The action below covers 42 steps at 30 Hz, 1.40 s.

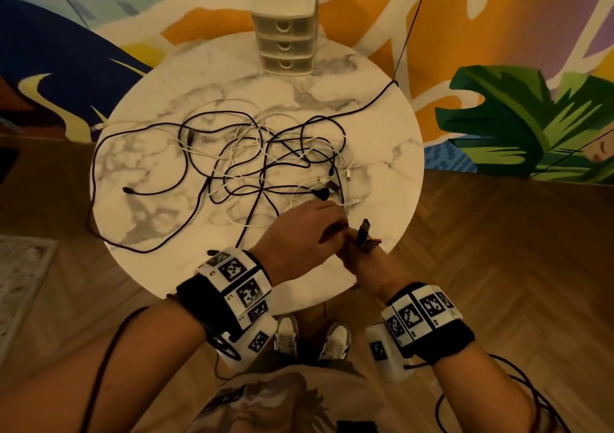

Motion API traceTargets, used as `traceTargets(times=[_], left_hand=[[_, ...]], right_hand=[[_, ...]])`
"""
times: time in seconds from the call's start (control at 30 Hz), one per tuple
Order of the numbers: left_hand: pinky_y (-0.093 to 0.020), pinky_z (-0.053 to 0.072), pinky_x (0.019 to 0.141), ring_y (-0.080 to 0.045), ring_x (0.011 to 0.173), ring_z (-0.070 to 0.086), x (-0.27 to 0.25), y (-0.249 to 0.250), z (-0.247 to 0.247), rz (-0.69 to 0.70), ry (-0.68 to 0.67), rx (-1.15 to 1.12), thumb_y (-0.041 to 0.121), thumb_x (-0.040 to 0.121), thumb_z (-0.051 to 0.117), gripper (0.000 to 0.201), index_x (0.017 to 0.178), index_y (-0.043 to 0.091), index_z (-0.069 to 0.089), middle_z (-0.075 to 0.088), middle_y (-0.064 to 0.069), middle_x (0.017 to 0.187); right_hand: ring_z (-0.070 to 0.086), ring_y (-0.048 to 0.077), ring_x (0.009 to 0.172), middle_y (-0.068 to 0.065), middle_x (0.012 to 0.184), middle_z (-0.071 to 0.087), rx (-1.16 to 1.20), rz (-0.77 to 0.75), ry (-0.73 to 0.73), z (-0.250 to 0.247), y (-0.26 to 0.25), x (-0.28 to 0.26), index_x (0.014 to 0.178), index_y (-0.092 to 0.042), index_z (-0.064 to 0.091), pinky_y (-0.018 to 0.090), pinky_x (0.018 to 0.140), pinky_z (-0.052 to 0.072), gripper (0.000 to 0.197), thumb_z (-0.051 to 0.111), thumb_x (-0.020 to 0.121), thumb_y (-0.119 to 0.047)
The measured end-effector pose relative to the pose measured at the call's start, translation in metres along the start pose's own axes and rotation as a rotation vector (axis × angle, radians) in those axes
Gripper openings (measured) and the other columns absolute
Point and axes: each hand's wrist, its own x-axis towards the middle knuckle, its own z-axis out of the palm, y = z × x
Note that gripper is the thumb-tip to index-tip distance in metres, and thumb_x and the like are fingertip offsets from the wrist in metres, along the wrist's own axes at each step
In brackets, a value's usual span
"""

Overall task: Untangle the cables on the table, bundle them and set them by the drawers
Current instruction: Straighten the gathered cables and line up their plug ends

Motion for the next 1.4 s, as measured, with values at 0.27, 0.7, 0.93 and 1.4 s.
traceTargets(times=[0.27,0.7,0.93,1.4], left_hand=[[-0.012,0.035,0.067,-0.003,0.076,0.042,0.003,0.005,-0.003,0.08,0.076,-0.099,0.026,0.092,0.055,0.01,0.087,0.018,0.058,0.045,0.014,0.084],[-0.025,0.048,0.061,-0.014,0.07,0.059,-0.019,-0.075,0.061,-0.46,-0.341,-0.44,0.022,0.091,0.055,0.017,0.108,0.018,0.056,0.061,-0.001,0.084],[-0.036,0.045,0.085,-0.036,0.101,0.06,0.028,-0.16,0.011,-0.535,0.029,-0.072,0.012,0.091,0.05,0.019,0.103,0.007,0.065,0.065,-0.018,0.106],[-0.035,0.046,0.073,-0.025,0.095,0.06,0.012,-0.1,0.0,-0.471,0.024,0.36,0.033,0.097,0.032,0.028,0.105,0.019,0.055,0.065,-0.003,0.104]], right_hand=[[0.052,-0.005,0.051,0.003,0.073,0.051,-0.132,0.072,0.082,0.003,-0.006,0.008,0.077,-0.001,0.058,0.012,0.053,0.042,0.026,0.04,0.095,0.007],[0.049,0.024,0.045,0.01,0.059,0.057,0.484,-0.191,0.293,0.003,-0.004,0.019,0.069,-0.01,0.063,0.035,0.056,0.047,0.04,0.035,0.092,-0.029],[0.024,0.016,0.041,-0.005,0.041,0.035,0.535,-0.252,0.379,-0.011,-0.013,0.016,0.055,-0.011,0.043,0.028,0.045,0.029,0.038,0.034,0.088,-0.028],[0.047,0.012,0.049,0.002,0.049,0.051,-0.023,0.107,0.074,0.034,0.01,0.061,0.073,-0.008,0.073,0.029,0.063,0.035,0.083,0.023,0.083,-0.073]])
